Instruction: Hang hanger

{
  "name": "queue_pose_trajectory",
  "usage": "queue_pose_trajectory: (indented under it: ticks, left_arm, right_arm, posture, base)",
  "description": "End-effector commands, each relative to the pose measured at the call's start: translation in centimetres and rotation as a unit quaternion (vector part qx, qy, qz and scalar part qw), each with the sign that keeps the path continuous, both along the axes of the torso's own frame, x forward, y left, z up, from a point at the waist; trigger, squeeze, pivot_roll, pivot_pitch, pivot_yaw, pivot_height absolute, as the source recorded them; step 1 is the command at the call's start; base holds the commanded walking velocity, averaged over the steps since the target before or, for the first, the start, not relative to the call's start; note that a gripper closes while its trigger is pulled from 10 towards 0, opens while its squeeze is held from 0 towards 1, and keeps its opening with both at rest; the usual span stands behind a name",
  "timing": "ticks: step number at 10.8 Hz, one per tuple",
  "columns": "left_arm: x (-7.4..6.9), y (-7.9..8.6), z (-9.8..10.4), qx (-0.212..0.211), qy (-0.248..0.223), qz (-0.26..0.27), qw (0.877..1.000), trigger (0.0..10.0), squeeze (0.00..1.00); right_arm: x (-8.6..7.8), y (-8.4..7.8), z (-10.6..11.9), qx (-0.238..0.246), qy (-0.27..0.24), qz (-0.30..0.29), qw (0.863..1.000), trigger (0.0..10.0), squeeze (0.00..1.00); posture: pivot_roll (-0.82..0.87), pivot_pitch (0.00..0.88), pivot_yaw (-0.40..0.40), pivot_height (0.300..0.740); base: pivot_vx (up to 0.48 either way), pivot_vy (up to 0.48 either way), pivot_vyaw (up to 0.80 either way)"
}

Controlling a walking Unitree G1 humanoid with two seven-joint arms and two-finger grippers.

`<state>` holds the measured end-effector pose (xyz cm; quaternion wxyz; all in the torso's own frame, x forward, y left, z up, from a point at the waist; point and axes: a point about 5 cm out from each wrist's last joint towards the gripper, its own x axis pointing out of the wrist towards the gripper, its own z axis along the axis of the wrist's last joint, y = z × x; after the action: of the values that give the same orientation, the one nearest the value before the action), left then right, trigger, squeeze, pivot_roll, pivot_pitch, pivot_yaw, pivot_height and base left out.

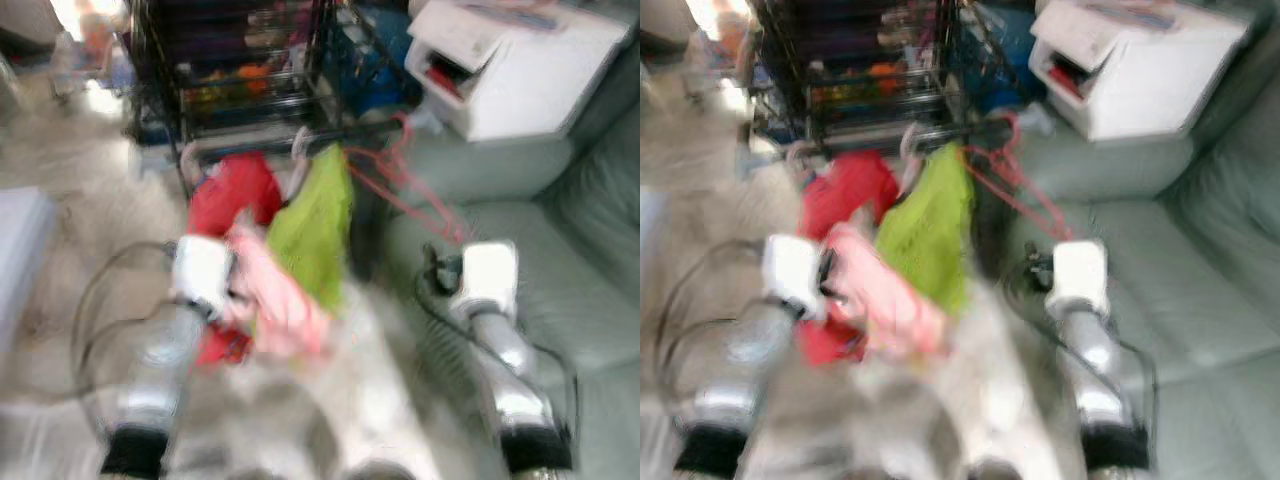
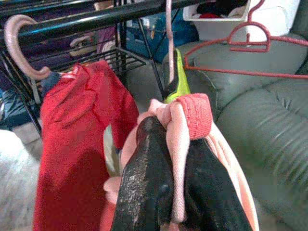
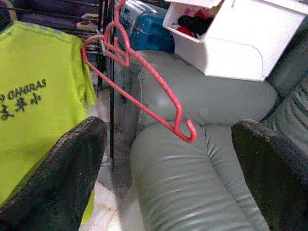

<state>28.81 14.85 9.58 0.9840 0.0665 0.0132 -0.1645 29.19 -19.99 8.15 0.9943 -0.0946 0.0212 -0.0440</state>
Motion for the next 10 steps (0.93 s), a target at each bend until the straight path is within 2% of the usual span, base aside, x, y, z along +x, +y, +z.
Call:
queue_pose_trajectory:
  ticks: [1,6,9,10]
  left_arm:
    - [0.2,0.6,0.8,0.007,-0.017,0.007,1.000,10.0,0.00]
    - [0.1,0.2,0.9,0.001,-0.020,0.002,1.000,10.0,0.00]
    - [0.0,0.2,1.1,-0.007,-0.022,0.003,1.000,10.0,0.00]
    - [0.0,0.2,1.0,-0.012,-0.020,0.005,1.000,10.0,0.00]
  right_arm:
    - [0.3,0.4,0.5,0.002,-0.012,0.006,1.000,10.0,0.00]
    - [0.3,0.5,0.6,-0.006,-0.017,0.008,1.000,10.0,0.00]
    - [0.5,0.4,1.4,-0.049,-0.039,0.012,0.998,10.0,0.00]
    - [0.7,-0.1,1.8,-0.064,-0.046,0.009,0.997,10.0,0.00]
  posture:
    - [-0.01,0.072,0.018,0.740]
    - [-0.01,0.080,0.019,0.740]
    - [-0.01,0.081,0.018,0.740]
    - [-0.01,0.081,0.018,0.740]
  base:
    - [0.480,0.000,0.00]
    - [0.480,0.000,0.00]
    - [0.456,0.000,0.00]
    - [0.000,0.000,0.00]
